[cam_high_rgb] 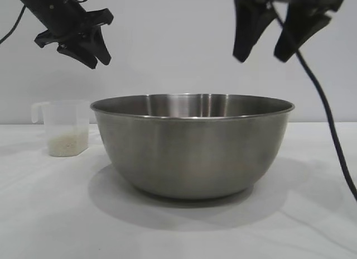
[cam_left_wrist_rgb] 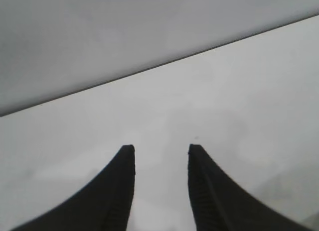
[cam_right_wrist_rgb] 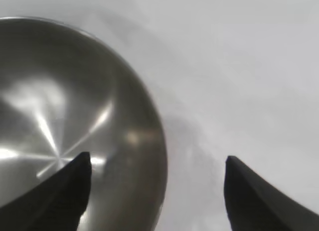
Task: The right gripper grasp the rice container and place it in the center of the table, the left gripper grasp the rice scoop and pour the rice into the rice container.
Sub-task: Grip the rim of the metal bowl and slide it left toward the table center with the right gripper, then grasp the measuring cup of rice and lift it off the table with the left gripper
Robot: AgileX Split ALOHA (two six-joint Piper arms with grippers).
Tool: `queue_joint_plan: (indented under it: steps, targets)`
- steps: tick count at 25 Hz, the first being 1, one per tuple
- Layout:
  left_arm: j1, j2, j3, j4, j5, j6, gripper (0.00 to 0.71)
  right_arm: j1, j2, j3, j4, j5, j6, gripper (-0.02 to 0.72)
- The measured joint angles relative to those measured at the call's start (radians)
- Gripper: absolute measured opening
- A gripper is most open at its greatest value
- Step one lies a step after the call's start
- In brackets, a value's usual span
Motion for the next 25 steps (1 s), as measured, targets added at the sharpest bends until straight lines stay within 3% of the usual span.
queue_joint_plan:
  steps: [3,8,10,15,19,24,25]
  targets:
    - [0.0,-0.002,0.0,0.002,0.002,-0.029,0.218,0.004,-0.213,0.148,-0.004,0.034,0.0,0.479]
    - [0.0,-0.005,0.0,0.005,0.002,-0.088,0.218,0.004,-0.587,0.243,0.002,0.24,0.015,0.479]
    - [0.0,-0.009,0.0,0.023,0.005,-0.096,0.218,0.004,-0.721,0.259,-0.013,0.342,0.089,0.479]
    - [0.0,-0.03,0.0,0.036,0.007,-0.1,0.218,0.004,-1.019,0.266,-0.148,0.61,0.28,0.479]
    - [0.0,-0.063,0.03,0.053,-0.007,-0.155,0.218,0.004,-1.149,0.267,-0.174,0.815,0.314,0.479]
    - [0.0,-0.158,0.221,0.053,-0.123,-0.145,0.218,0.004,-1.235,0.283,-0.171,0.849,0.314,0.479]
    - [0.0,-0.181,0.276,0.053,-0.164,-0.126,0.218,0.004,-1.246,0.298,-0.169,0.849,0.314,0.432]
